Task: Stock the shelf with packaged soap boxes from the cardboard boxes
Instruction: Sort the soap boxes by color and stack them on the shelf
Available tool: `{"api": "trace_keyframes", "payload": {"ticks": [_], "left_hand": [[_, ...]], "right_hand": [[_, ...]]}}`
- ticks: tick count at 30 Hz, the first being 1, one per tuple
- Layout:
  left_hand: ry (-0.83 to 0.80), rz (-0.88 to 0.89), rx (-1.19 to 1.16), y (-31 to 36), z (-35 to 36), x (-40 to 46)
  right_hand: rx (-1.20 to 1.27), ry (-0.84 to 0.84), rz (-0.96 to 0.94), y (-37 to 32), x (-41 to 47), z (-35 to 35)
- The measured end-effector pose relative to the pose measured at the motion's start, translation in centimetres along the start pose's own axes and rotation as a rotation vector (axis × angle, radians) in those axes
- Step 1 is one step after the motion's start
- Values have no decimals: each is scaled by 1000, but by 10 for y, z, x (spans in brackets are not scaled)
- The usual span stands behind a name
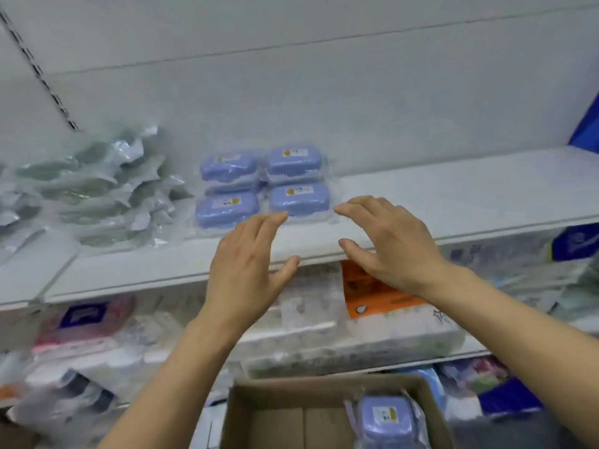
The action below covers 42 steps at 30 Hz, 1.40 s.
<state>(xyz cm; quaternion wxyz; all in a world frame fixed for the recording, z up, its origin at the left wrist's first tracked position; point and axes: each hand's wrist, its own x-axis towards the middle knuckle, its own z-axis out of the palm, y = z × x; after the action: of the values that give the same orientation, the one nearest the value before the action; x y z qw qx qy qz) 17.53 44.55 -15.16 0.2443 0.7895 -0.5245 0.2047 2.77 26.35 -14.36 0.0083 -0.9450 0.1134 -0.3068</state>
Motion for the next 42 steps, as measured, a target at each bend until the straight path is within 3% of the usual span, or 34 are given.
{"api": "trace_keyframes", "payload": {"ticks": [6,11,15,20,27,30,33,35,37,40,42], "left_hand": [[-217,-141,-191,72,57,-125],[-569,-417,-355,106,117,-211],[-814,-531,-419,117,164,-255],[-952,-665,-542,125,209,-296],[-1007,-936,-601,130,244,-334],[-879,-1010,-653,127,248,-338],[-684,-1067,-625,121,246,-336],[-546,-983,-530,120,239,-333],[-464,-730,-466,120,231,-325],[-617,-263,-427,122,230,-309],[-732,-78,-306,122,235,-299]], "right_hand": [[115,-227,54,17,-146,13],[168,-696,240,32,-249,55],[215,-933,304,37,-314,98],[245,-1217,232,20,-382,137],[92,-1210,69,-11,-417,163],[98,-1155,99,-15,-420,169],[214,-1075,287,-7,-406,163],[290,-971,450,1,-392,156],[294,-917,484,8,-379,153],[218,-900,314,10,-361,152],[234,-879,214,7,-350,156]]}}
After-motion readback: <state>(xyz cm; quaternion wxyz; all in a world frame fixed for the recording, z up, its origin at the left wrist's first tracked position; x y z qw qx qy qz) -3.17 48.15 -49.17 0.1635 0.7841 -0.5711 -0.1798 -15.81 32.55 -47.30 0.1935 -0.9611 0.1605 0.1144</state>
